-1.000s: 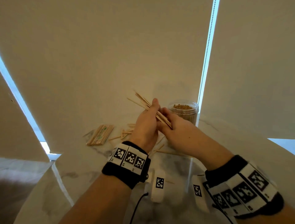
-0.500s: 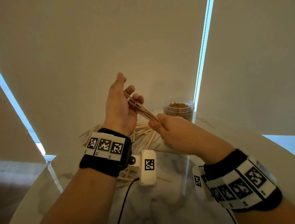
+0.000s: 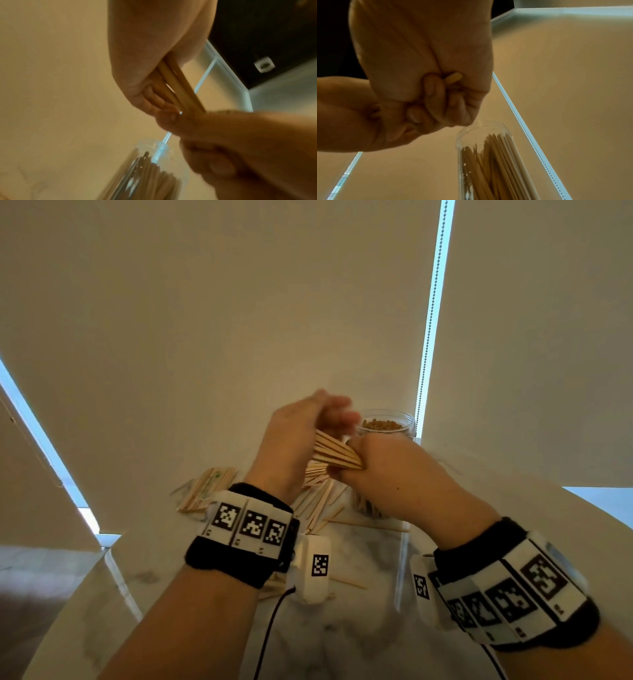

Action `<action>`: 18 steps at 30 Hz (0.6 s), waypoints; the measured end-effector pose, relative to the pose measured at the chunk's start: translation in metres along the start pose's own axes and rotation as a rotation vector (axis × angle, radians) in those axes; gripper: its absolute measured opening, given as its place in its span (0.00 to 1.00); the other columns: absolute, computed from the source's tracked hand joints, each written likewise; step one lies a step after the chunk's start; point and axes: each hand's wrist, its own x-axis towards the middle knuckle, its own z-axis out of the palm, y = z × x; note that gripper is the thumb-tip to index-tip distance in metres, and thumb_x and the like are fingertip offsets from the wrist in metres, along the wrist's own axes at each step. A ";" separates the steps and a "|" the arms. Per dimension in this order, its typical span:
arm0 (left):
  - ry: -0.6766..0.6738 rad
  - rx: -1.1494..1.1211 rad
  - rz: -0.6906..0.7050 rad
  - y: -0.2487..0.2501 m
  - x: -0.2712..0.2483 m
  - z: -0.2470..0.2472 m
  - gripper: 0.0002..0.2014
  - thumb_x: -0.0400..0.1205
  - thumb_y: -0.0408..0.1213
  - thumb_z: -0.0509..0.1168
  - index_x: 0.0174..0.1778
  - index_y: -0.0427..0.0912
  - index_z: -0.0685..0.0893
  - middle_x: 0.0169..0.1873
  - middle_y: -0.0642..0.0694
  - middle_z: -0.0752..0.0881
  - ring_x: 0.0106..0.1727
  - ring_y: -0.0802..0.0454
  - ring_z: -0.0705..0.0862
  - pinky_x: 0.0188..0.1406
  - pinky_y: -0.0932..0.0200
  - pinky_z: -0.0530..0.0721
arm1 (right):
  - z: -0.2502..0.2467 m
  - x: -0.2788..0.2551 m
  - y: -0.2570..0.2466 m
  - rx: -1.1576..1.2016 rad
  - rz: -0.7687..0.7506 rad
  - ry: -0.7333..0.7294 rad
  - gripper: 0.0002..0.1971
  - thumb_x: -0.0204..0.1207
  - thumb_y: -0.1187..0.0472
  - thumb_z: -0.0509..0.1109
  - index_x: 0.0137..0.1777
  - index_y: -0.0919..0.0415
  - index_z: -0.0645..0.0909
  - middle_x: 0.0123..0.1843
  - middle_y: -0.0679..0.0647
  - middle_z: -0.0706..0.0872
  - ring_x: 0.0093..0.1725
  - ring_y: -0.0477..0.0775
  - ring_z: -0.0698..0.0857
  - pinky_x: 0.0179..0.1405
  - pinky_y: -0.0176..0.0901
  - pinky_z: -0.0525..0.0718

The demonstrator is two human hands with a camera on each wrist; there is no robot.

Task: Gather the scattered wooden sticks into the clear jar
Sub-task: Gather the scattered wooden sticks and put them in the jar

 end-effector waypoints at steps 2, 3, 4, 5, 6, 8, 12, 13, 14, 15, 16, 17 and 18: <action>-0.104 0.176 -0.024 -0.005 -0.003 0.008 0.22 0.91 0.51 0.59 0.54 0.39 0.93 0.45 0.42 0.95 0.48 0.45 0.93 0.57 0.47 0.90 | -0.003 0.001 0.003 -0.045 0.009 0.056 0.13 0.80 0.47 0.66 0.62 0.44 0.82 0.39 0.43 0.85 0.36 0.42 0.84 0.36 0.34 0.80; -0.133 0.226 -0.028 -0.007 -0.004 0.011 0.22 0.90 0.53 0.60 0.52 0.41 0.94 0.45 0.42 0.95 0.48 0.44 0.93 0.56 0.46 0.90 | -0.004 0.001 0.006 -0.048 0.033 0.058 0.13 0.79 0.48 0.67 0.63 0.43 0.82 0.39 0.43 0.85 0.35 0.43 0.83 0.34 0.34 0.79; -0.148 0.261 -0.030 -0.008 -0.005 0.014 0.22 0.89 0.55 0.62 0.50 0.42 0.94 0.43 0.43 0.95 0.47 0.45 0.94 0.54 0.47 0.91 | -0.005 0.001 0.009 -0.068 0.072 0.051 0.12 0.78 0.48 0.67 0.61 0.43 0.82 0.37 0.43 0.83 0.33 0.43 0.82 0.31 0.35 0.76; -0.146 0.327 -0.002 -0.009 -0.006 0.016 0.22 0.88 0.56 0.63 0.46 0.43 0.94 0.40 0.45 0.94 0.44 0.47 0.93 0.50 0.50 0.92 | -0.007 0.000 0.012 -0.114 0.119 0.044 0.10 0.78 0.48 0.67 0.56 0.45 0.83 0.35 0.43 0.81 0.31 0.43 0.80 0.29 0.36 0.74; -0.130 0.447 0.064 -0.011 -0.006 0.016 0.24 0.87 0.57 0.64 0.38 0.43 0.92 0.33 0.47 0.92 0.37 0.51 0.91 0.43 0.55 0.91 | -0.007 0.001 0.013 -0.171 0.156 0.041 0.08 0.77 0.47 0.67 0.51 0.47 0.82 0.33 0.45 0.79 0.29 0.44 0.78 0.27 0.37 0.72; -0.068 0.729 0.239 -0.014 -0.008 0.016 0.30 0.87 0.59 0.64 0.23 0.42 0.77 0.19 0.49 0.77 0.22 0.58 0.75 0.30 0.65 0.77 | -0.006 0.002 0.014 -0.271 0.191 0.018 0.08 0.78 0.48 0.65 0.47 0.51 0.80 0.32 0.47 0.77 0.28 0.47 0.76 0.26 0.40 0.71; -0.001 0.829 0.281 -0.012 -0.004 0.013 0.31 0.87 0.56 0.64 0.20 0.44 0.70 0.18 0.50 0.68 0.19 0.55 0.67 0.26 0.57 0.69 | -0.011 -0.003 0.008 -0.320 0.196 0.058 0.03 0.80 0.52 0.63 0.48 0.46 0.78 0.32 0.46 0.75 0.29 0.49 0.75 0.30 0.41 0.73; 0.040 0.792 0.255 -0.011 -0.001 0.008 0.30 0.87 0.57 0.64 0.22 0.42 0.74 0.18 0.49 0.71 0.19 0.57 0.68 0.27 0.57 0.72 | -0.013 -0.005 0.008 -0.347 0.189 0.109 0.04 0.81 0.52 0.63 0.49 0.46 0.80 0.33 0.46 0.75 0.30 0.50 0.76 0.31 0.42 0.73; 0.087 0.736 0.226 -0.011 0.003 0.001 0.30 0.87 0.57 0.65 0.24 0.39 0.79 0.20 0.48 0.74 0.20 0.56 0.70 0.28 0.57 0.75 | -0.016 -0.007 0.008 -0.360 0.182 0.160 0.04 0.81 0.52 0.63 0.48 0.47 0.80 0.33 0.46 0.75 0.31 0.51 0.77 0.31 0.42 0.74; 0.132 0.660 0.197 -0.010 0.006 -0.004 0.29 0.86 0.57 0.65 0.27 0.38 0.82 0.21 0.48 0.76 0.19 0.55 0.72 0.27 0.58 0.77 | -0.020 -0.008 0.007 -0.347 0.175 0.199 0.05 0.82 0.52 0.63 0.47 0.49 0.78 0.32 0.46 0.75 0.31 0.51 0.78 0.30 0.41 0.73; 0.163 0.575 0.162 -0.010 0.008 -0.009 0.27 0.87 0.57 0.65 0.29 0.38 0.83 0.22 0.48 0.77 0.18 0.55 0.74 0.26 0.58 0.79 | -0.022 -0.009 0.006 -0.325 0.168 0.226 0.06 0.83 0.52 0.62 0.45 0.50 0.76 0.32 0.46 0.75 0.30 0.50 0.77 0.28 0.41 0.71; 0.173 0.504 0.139 -0.010 0.008 -0.010 0.26 0.87 0.56 0.65 0.30 0.39 0.83 0.23 0.47 0.78 0.18 0.55 0.76 0.27 0.57 0.80 | -0.024 -0.009 0.003 -0.312 0.167 0.245 0.07 0.83 0.52 0.61 0.44 0.51 0.74 0.31 0.46 0.75 0.28 0.49 0.76 0.25 0.40 0.68; 0.164 0.449 0.131 -0.011 0.008 -0.010 0.25 0.88 0.55 0.64 0.32 0.39 0.83 0.24 0.47 0.79 0.18 0.54 0.78 0.28 0.55 0.83 | -0.024 -0.009 0.000 -0.319 0.174 0.267 0.08 0.84 0.52 0.61 0.43 0.51 0.75 0.31 0.47 0.75 0.27 0.48 0.74 0.23 0.39 0.65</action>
